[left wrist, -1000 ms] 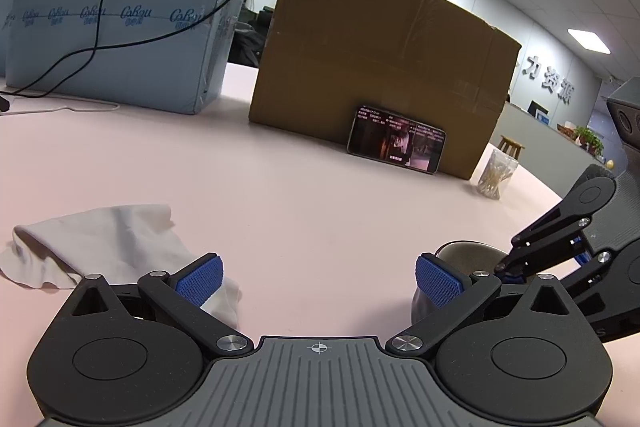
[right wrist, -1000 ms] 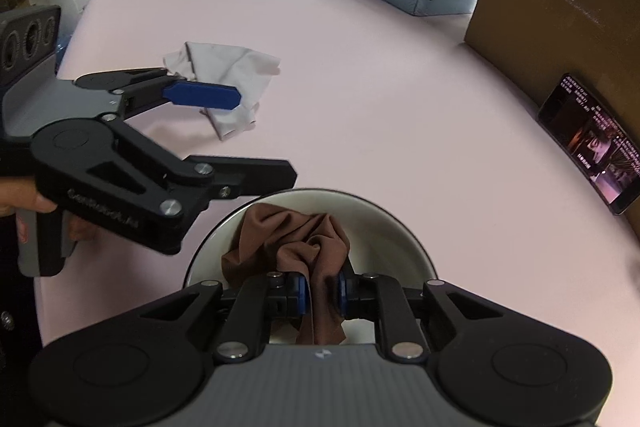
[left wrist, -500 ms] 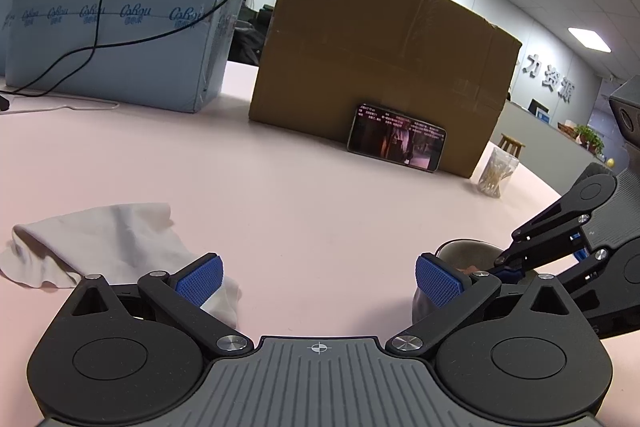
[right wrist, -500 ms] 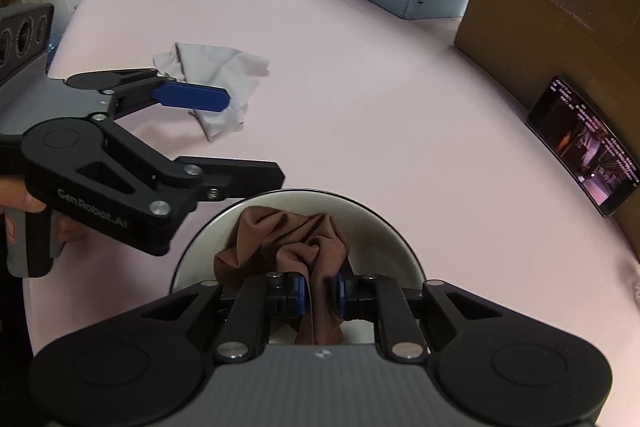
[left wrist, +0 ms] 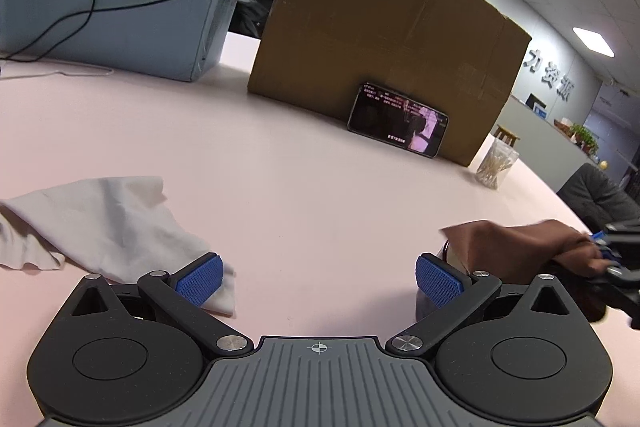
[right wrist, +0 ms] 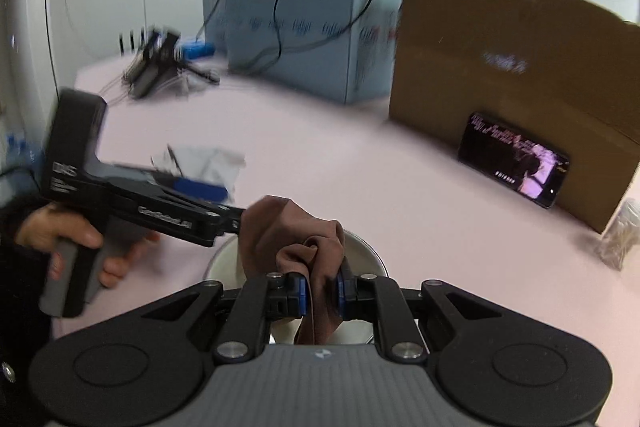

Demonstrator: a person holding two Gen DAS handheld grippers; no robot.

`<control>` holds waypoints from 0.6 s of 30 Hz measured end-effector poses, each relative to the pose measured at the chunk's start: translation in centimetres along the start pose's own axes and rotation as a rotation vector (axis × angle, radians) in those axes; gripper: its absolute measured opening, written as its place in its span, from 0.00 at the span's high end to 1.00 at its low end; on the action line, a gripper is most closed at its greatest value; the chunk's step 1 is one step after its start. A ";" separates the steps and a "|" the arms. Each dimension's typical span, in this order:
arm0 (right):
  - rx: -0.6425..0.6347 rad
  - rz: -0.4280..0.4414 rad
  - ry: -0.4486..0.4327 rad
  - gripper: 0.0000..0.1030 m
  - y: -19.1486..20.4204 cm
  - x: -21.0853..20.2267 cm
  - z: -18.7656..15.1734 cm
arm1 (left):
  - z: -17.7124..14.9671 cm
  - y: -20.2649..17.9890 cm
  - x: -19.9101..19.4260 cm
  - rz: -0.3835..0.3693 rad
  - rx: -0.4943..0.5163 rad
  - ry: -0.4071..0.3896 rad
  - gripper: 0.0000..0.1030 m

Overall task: Clean bowl
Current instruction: 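Grasp the bowl rim with the left gripper while the right gripper lifts the cloth out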

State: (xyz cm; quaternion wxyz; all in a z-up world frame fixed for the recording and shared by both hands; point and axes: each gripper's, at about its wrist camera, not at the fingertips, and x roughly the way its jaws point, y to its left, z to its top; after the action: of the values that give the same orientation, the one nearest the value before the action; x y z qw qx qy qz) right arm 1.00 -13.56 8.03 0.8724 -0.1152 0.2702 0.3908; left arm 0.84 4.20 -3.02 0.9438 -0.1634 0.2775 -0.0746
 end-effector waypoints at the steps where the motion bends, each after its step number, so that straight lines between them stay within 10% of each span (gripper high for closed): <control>1: 0.021 0.010 -0.041 0.86 0.0 -0.9 -0.6 | 0.1 0.1 0.1 -0.009 -0.008 0.002 0.00; 8: 0.151 0.117 -0.175 0.85 0.3 -6.1 -5.0 | 1.6 0.9 1.9 -0.099 -0.064 0.035 0.00; 18: 0.160 0.087 -0.072 0.85 2.5 -4.6 -7.7 | 1.7 -0.3 2.2 -0.084 -0.016 0.039 0.00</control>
State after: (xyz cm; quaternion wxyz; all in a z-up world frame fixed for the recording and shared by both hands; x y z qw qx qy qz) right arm -6.38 -17.90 4.25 0.8702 -0.0192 0.2736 0.4092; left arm 3.59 3.85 -2.64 0.9329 -0.1808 0.2892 -0.1153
